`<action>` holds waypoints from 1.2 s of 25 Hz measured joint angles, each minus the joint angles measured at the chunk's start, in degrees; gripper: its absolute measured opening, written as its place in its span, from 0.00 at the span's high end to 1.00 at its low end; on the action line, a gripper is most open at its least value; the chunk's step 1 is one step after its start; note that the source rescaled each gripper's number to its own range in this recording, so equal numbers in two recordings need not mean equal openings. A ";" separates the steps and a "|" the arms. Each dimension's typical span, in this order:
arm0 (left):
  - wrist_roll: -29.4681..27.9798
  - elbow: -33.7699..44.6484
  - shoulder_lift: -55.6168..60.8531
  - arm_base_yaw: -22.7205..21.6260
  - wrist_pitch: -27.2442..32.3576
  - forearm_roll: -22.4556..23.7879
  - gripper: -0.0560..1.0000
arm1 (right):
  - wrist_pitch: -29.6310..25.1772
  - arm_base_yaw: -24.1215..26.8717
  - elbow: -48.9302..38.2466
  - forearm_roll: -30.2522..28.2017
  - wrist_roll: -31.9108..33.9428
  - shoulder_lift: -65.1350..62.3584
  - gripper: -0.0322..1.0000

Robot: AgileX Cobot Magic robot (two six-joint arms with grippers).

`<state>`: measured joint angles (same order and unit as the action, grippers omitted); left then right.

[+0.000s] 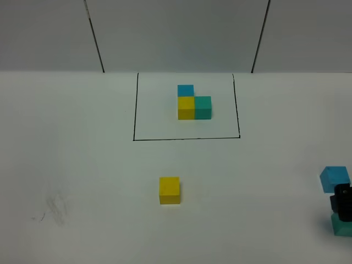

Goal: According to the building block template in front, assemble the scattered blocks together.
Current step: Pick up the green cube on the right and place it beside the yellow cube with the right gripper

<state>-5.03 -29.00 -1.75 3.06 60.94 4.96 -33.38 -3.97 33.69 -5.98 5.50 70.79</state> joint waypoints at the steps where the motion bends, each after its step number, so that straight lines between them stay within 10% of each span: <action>1: 0.00 0.00 0.00 0.00 0.00 0.00 0.75 | 0.42 0.00 0.00 0.00 0.05 1.23 0.20; 30: 0.00 0.00 0.00 0.00 -0.05 0.00 0.76 | 11.21 0.00 0.12 1.37 0.05 22.99 0.26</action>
<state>-5.03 -29.00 -1.75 3.06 60.89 4.96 -22.17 -3.97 33.81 -4.62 5.56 93.77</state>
